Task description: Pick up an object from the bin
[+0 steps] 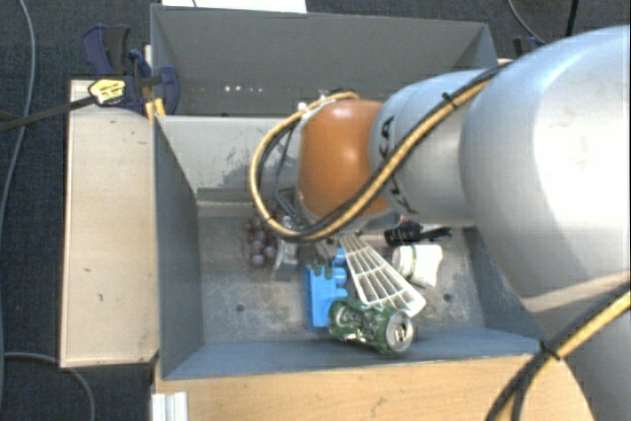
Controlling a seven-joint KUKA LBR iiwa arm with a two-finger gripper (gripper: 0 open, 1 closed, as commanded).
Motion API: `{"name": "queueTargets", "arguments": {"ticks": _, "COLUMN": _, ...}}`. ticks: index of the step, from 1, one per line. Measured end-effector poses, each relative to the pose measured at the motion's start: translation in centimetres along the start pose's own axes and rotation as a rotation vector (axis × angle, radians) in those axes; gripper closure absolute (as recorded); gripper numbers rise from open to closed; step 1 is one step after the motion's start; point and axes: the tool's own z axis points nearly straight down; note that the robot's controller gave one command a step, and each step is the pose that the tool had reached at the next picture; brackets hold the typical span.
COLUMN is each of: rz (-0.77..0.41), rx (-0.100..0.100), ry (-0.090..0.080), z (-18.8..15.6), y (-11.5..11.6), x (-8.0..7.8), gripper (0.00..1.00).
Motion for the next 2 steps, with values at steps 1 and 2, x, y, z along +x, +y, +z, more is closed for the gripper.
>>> {"name": "queueTargets", "arguments": {"ticks": 1, "rz": -0.013, "rx": 0.003, "ry": 0.007, "z": -3.3, "y": -0.9, "x": 0.2, "gripper": 1.00}}
{"name": "queueTargets", "arguments": {"ticks": 2, "rz": -0.053, "rx": -0.001, "ry": -0.001, "z": -14.9, "y": -1.8, "x": -0.3, "gripper": 1.00}}
